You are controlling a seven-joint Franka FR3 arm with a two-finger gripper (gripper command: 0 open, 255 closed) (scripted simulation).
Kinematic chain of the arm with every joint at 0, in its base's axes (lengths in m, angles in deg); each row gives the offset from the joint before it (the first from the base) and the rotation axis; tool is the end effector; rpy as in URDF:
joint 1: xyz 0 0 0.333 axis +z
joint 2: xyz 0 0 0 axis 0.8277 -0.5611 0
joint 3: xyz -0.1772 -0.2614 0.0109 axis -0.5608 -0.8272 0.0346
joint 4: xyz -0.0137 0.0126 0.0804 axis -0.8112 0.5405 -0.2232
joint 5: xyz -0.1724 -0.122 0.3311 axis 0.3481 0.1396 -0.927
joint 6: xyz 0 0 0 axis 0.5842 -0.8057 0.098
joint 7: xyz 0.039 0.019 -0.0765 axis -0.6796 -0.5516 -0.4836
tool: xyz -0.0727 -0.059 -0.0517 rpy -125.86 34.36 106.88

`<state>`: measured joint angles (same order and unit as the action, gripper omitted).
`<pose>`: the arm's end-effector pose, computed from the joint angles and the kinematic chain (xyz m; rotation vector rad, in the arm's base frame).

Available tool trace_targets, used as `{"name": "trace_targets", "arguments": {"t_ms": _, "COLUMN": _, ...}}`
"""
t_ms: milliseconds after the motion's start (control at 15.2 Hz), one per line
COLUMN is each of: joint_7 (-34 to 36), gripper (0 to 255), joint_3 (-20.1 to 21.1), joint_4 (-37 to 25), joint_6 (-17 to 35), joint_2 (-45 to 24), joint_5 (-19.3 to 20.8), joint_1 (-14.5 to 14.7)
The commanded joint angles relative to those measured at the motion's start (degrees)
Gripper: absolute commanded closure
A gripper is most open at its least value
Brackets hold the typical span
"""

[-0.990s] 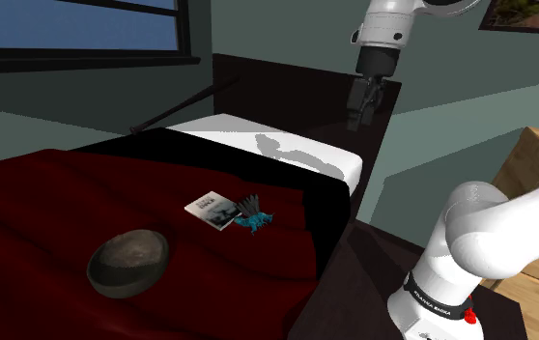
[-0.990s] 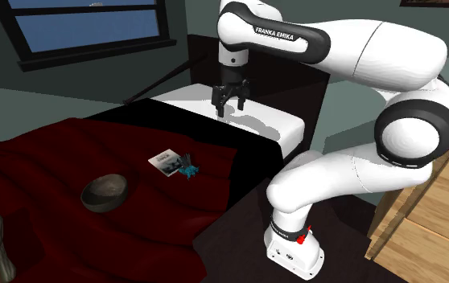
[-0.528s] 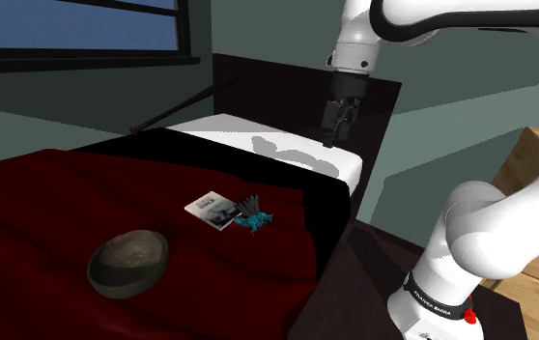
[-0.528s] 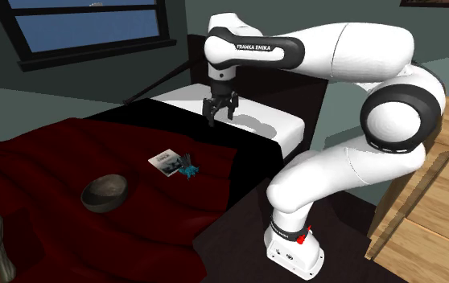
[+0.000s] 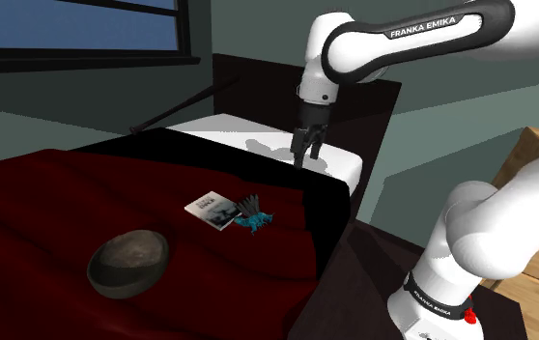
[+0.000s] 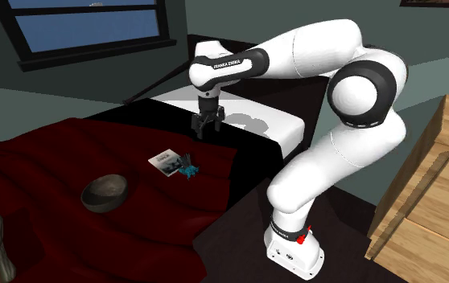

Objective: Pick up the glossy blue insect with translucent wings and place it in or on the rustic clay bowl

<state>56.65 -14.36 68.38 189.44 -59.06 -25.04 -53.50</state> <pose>0.3925 0.0105 0.4897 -3.0684 0.0110 0.0608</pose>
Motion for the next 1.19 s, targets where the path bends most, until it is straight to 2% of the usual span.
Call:
{"name": "trace_targets", "arguments": {"t_ms": 0, "joint_7": -0.7, "gripper": 0, "joint_3": -0.1, "joint_4": 0.0, "joint_6": 4.1, "joint_2": -4.2, "joint_5": -0.3, "joint_1": 0.2}}
{"name": "trace_targets", "arguments": {"t_ms": 594, "joint_7": -3.3, "gripper": 0, "joint_3": -0.1, "joint_4": -4.9, "joint_6": 17.7, "joint_2": -23.3, "joint_5": -2.2, "joint_1": 1.3}}
{"name": "trace_targets", "arguments": {"t_ms": 990, "joint_7": -5.1, "gripper": 0, "joint_3": 0.3, "joint_4": -11.6, "joint_6": 23.9, "joint_2": -36.8, "joint_5": -3.7, "joint_1": 1.8}}
{"name": "trace_targets", "arguments": {"t_ms": 1122, "joint_7": -5.3, "gripper": 0, "joint_3": 0.4, "joint_4": -11.1, "joint_6": 25.4, "joint_2": -37.7, "joint_5": -3.9, "joint_1": 1.8}}
